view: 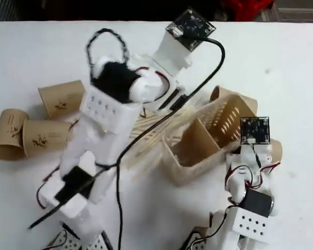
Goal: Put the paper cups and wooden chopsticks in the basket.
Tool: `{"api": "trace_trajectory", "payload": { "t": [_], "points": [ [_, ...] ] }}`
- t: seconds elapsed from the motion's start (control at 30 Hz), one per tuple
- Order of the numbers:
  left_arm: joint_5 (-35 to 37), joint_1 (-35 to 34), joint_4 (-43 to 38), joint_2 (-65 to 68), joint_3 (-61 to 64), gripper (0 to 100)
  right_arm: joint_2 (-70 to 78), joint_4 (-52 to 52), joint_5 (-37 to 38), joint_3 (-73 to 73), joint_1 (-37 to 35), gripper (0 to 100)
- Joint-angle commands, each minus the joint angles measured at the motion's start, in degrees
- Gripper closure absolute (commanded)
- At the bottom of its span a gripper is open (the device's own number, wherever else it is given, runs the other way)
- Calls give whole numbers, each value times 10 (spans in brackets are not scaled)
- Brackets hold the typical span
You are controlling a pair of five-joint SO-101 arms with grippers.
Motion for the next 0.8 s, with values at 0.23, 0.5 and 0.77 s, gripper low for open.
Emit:
{"api": "trace_trajectory", "payload": {
  "t": [0.23,0.5,0.77],
  "points": [
    [4,34,1,39,-33,770,-47,7,-19,-28,8,918],
    [-23,13,-1,40,47,770,-225,104,-18,-27,5,918],
    [-24,12,-40,40,142,784,-219,110,-13,-24,5,918]
  ]
}}
